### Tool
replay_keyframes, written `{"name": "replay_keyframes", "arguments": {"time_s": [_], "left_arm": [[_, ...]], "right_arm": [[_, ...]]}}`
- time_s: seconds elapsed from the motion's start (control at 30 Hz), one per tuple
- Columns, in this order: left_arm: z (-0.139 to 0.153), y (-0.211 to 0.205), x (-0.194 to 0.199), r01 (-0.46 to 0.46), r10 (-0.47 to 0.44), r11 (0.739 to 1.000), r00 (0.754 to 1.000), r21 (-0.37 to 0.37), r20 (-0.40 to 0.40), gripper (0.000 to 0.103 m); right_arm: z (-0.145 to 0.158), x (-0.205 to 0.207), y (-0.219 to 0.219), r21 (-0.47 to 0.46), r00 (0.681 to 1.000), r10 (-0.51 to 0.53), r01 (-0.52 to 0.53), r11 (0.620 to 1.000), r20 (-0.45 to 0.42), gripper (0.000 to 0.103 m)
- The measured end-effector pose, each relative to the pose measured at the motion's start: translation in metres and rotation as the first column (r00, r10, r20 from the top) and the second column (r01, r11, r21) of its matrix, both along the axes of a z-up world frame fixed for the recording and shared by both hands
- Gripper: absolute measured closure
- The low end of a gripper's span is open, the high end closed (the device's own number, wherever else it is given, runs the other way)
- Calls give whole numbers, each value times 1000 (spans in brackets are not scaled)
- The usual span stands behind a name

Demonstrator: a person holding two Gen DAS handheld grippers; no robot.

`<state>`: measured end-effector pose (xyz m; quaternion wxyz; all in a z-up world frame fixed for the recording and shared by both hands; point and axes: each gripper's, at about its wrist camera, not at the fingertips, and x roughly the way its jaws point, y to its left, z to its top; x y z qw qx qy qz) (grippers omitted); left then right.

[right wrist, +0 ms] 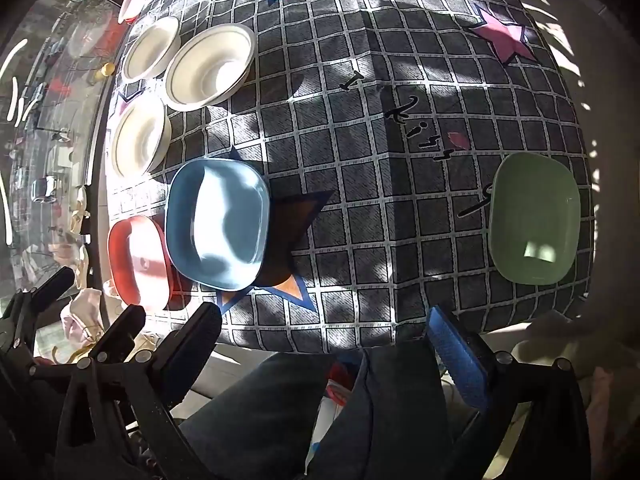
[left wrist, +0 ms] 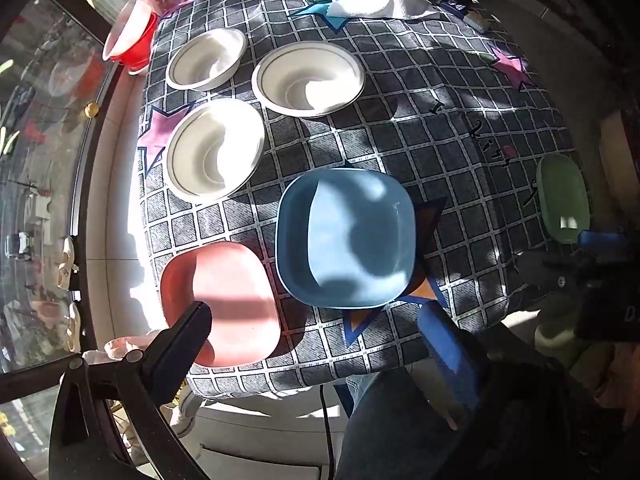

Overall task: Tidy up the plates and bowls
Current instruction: 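Move both grippers toward the light-blue plastic plate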

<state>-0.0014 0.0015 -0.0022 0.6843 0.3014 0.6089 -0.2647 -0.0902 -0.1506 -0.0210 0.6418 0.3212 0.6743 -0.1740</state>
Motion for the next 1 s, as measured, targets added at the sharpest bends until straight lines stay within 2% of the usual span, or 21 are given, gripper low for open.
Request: {"name": "replay_keyframes", "arguments": {"time_s": [0.4,0.73,1.0], "left_arm": [[-13,-3,-3,33,-32,999,999,6,-23,0],[-23,9,8,-25,26,999,999,22,-39,0],[-29,23,10,-38,39,998,999,56,-32,0]], "right_arm": [[-17,-16,4,40,998,-55,56,998,-43,0],[-32,-7,8,17,998,-46,46,999,-34,0],[-39,-6,14,1,995,-48,48,999,-87,0]]}}
